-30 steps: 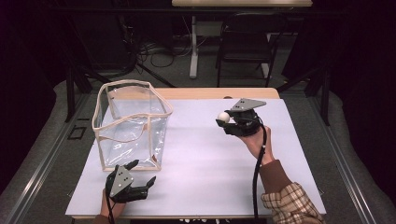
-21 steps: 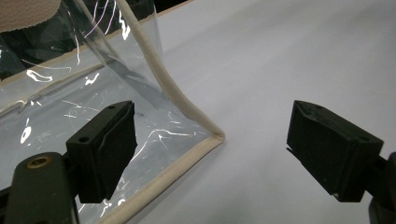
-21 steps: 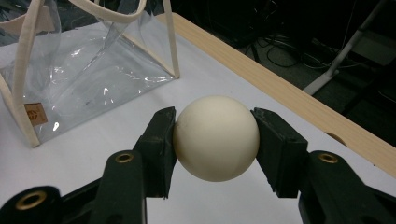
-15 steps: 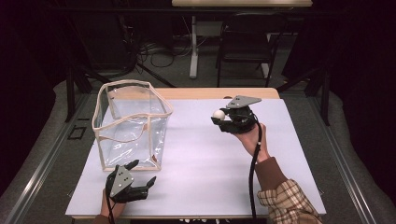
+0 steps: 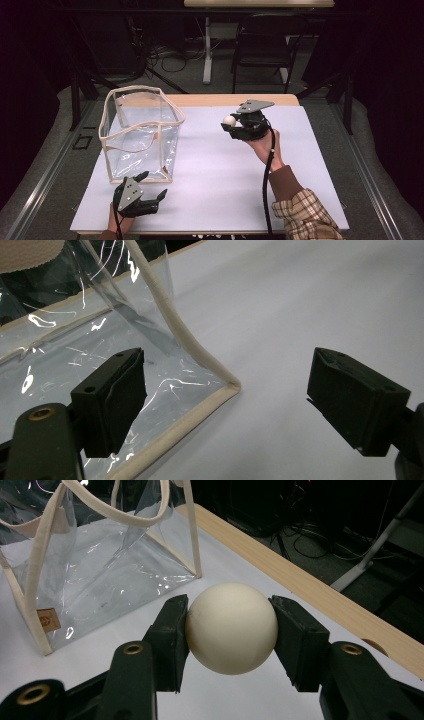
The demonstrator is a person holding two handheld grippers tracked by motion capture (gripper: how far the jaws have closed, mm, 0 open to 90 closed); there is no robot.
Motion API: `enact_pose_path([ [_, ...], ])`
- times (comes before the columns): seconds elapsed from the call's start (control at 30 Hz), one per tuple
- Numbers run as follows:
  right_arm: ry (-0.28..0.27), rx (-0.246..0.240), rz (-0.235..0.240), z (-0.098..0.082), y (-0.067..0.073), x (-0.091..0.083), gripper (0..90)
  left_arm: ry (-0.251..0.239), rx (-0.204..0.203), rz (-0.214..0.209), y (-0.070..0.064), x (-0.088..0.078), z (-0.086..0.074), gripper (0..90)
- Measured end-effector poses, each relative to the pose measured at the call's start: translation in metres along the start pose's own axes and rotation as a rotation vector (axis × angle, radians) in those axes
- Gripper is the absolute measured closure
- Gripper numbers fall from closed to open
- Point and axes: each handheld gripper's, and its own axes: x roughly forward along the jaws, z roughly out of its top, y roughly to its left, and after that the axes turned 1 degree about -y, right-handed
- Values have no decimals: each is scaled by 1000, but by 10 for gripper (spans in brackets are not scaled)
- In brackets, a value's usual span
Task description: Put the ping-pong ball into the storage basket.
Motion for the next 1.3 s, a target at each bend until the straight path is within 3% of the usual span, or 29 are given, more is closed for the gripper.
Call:
enact_pose_path([
  [1.3,1,-36,24,24,9,24,508,-2,1,3,0,0,0,160],
])
